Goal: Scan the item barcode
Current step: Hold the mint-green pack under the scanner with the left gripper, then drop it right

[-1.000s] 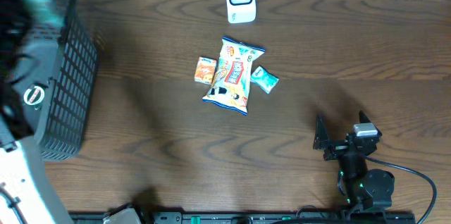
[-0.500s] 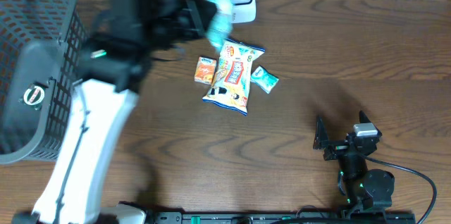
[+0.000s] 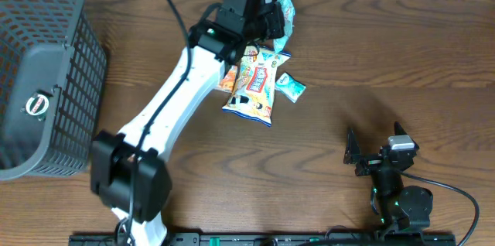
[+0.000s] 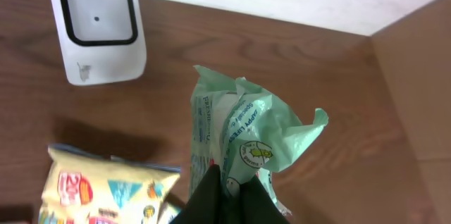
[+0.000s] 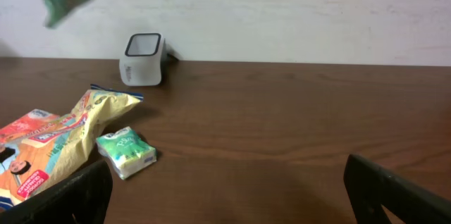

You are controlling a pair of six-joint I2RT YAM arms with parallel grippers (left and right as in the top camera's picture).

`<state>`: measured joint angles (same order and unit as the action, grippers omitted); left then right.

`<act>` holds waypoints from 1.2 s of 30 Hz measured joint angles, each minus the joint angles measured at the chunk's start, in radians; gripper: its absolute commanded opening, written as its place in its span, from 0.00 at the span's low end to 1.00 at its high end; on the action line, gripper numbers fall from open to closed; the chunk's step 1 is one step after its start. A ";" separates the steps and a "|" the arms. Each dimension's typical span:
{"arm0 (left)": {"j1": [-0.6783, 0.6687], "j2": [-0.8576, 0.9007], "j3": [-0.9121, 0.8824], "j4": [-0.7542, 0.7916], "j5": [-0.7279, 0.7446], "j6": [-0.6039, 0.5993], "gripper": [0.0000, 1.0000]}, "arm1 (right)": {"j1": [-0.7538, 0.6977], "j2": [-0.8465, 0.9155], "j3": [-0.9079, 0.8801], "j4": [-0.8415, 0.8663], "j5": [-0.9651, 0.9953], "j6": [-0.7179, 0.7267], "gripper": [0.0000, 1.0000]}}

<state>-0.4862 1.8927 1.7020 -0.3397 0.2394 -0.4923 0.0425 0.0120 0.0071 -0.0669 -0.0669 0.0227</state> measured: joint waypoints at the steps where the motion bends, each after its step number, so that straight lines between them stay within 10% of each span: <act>1: 0.000 0.012 0.000 0.007 -0.003 0.000 0.07 | 0.000 0.000 0.000 0.000 0.000 0.000 0.99; 28: -0.025 0.208 0.000 0.017 0.016 -0.005 0.08 | 0.000 0.000 0.000 0.000 0.000 0.000 0.99; 36: -0.107 0.240 0.000 0.048 0.026 -0.006 0.21 | 0.000 0.000 0.000 0.000 0.000 0.000 0.99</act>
<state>-0.5934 2.1330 1.7020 -0.2913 0.2657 -0.4988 0.0425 0.0120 0.0071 -0.0673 -0.0673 0.0227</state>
